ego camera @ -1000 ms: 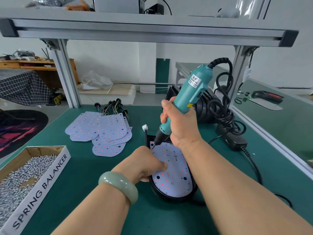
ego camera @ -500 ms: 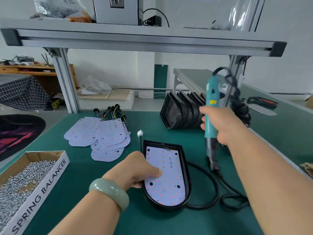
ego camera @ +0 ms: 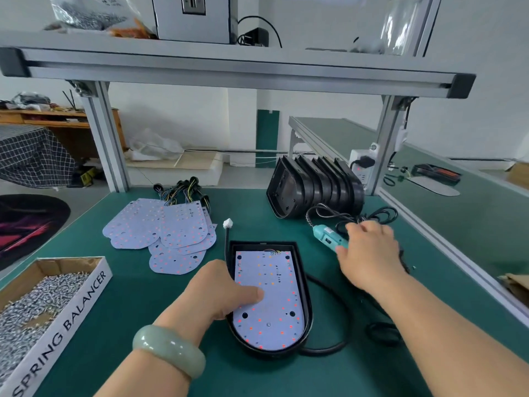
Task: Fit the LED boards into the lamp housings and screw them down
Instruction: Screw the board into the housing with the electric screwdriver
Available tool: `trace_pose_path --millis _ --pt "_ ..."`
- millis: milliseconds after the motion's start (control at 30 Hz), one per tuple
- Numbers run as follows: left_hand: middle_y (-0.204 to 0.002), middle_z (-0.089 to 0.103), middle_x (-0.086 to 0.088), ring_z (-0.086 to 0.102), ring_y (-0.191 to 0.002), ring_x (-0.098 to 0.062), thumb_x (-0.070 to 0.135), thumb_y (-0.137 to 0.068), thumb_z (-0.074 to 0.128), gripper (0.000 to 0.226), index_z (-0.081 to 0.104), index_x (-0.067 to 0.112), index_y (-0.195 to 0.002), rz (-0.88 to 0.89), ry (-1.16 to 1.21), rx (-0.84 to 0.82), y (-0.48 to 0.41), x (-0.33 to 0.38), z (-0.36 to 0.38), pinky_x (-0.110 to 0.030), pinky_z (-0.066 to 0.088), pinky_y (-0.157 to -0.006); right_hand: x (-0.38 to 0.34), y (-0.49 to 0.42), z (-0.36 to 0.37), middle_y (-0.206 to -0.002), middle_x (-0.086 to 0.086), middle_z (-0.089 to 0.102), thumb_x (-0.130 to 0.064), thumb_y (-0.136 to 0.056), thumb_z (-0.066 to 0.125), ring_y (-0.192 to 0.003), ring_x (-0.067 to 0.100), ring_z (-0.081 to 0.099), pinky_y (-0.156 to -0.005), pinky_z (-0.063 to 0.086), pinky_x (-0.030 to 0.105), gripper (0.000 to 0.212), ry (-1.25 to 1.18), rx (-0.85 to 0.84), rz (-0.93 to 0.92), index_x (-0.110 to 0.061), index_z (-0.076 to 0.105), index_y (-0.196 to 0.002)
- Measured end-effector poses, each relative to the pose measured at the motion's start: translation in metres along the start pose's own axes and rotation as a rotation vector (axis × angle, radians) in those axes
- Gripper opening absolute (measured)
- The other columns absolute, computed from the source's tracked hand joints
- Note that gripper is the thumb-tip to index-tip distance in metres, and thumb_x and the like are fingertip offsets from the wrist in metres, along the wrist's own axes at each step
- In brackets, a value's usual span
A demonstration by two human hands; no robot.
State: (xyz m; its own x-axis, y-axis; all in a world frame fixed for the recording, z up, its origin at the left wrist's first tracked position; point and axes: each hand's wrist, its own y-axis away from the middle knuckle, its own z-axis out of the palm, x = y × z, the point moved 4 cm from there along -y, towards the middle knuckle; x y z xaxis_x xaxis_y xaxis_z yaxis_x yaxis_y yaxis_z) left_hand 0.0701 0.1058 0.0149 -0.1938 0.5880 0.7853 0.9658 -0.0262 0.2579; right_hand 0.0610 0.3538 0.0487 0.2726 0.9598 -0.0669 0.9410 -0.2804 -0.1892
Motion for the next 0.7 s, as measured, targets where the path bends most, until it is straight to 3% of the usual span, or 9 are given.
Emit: trace_pose_path --millis 33,100,167,267,333,433,567,633,700 --pt "-0.086 0.071 -0.009 0.068 -0.08 -0.029 0.025 -0.064 0.08 0.037 0.063 0.005 -0.091 0.007 -0.037 0.055 0.0 0.0 -0.002 -0.033 0.054 -0.064 -0.01 0.009 -0.001 -0.125 0.007 0.055 -0.049 -0.093 0.047 -0.113 0.029 0.048 -0.093 0.039 0.034 0.047 -0.143 0.017 -0.06 -0.016 0.052 -0.126" --pt "-0.086 0.071 -0.01 0.068 -0.082 -0.028 0.025 -0.06 0.08 0.038 0.063 0.007 -0.089 0.031 0.007 0.124 0.001 -0.001 -0.004 -0.042 0.057 -0.075 -0.032 0.03 0.007 -0.103 0.002 0.062 -0.063 -0.089 0.042 -0.098 0.025 0.056 -0.078 0.04 0.03 0.047 -0.389 -0.164 -0.126 -0.021 0.06 -0.1" --pt "-0.08 0.074 -0.008 0.071 -0.08 -0.028 0.016 -0.066 0.078 0.021 0.067 0.011 -0.082 0.04 0.229 0.117 0.0 0.0 -0.001 -0.045 0.058 -0.078 -0.045 0.043 0.019 -0.079 -0.001 0.058 -0.068 -0.082 0.047 -0.076 0.021 0.053 -0.063 0.037 0.031 0.049 -0.428 -0.331 -0.183 -0.021 0.052 -0.075" --pt "-0.078 0.075 -0.011 0.072 -0.074 -0.028 0.003 -0.082 0.067 0.005 0.069 0.006 -0.086 -0.042 0.65 -0.043 -0.004 0.003 0.009 -0.042 0.058 -0.077 -0.052 0.045 0.025 -0.063 -0.009 0.056 -0.04 -0.083 0.066 -0.061 0.01 0.049 -0.058 0.04 0.027 0.024 -0.658 -0.359 -0.205 -0.018 0.061 -0.074" --pt "-0.078 0.074 -0.015 0.071 -0.064 -0.028 -0.003 -0.087 0.054 0.014 0.067 0.001 -0.088 -0.099 0.825 -0.125 -0.007 0.004 0.013 -0.037 0.057 -0.067 -0.055 0.042 0.028 -0.072 -0.011 0.065 -0.021 -0.085 0.064 -0.068 0.011 0.058 -0.069 0.048 0.028 0.006 -0.808 -0.354 -0.179 -0.016 0.068 -0.085" --pt "-0.089 0.073 -0.02 0.072 -0.071 -0.032 -0.001 -0.081 0.041 0.033 0.072 -0.005 -0.092 -0.107 1.078 -0.287 -0.01 0.002 0.012 -0.04 0.058 -0.062 -0.062 0.038 0.028 -0.1 0.004 0.073 -0.004 -0.089 0.058 -0.093 0.023 0.068 -0.091 0.053 0.039 0.029 -1.174 -0.389 -0.106 -0.018 0.066 -0.114" --pt "-0.103 0.071 -0.02 0.072 -0.085 -0.033 0.014 -0.068 0.041 0.044 0.076 -0.001 -0.091 0.033 1.278 -0.486 -0.007 0.006 0.009 -0.039 0.059 -0.062 -0.075 0.038 0.023 -0.102 0.013 0.073 -0.003 -0.089 0.056 -0.083 0.025 0.071 -0.075 0.059 0.035 0.03 -1.657 -0.644 0.077 -0.012 0.064 -0.117" --pt "-0.102 0.072 -0.018 0.072 -0.086 -0.031 0.02 -0.07 0.045 0.042 0.077 0.002 -0.089 0.068 1.272 -0.482 -0.008 0.008 0.007 -0.037 0.059 -0.062 -0.086 0.044 0.017 -0.104 0.015 0.073 -0.01 -0.088 0.054 -0.088 0.027 0.071 -0.077 0.058 0.036 0.027 -1.759 -0.844 0.045 -0.005 0.069 -0.11" --pt "-0.107 0.072 -0.015 0.071 -0.094 -0.029 0.032 -0.078 0.051 0.041 0.076 0.007 -0.099 0.105 1.23 -0.435 -0.006 0.011 0.005 -0.037 0.058 -0.067 -0.092 0.045 0.01 -0.107 0.016 0.072 -0.003 -0.089 0.049 -0.093 0.029 0.07 -0.081 0.058 0.04 0.027 -1.79 -0.861 -0.046 -0.005 0.07 -0.107"
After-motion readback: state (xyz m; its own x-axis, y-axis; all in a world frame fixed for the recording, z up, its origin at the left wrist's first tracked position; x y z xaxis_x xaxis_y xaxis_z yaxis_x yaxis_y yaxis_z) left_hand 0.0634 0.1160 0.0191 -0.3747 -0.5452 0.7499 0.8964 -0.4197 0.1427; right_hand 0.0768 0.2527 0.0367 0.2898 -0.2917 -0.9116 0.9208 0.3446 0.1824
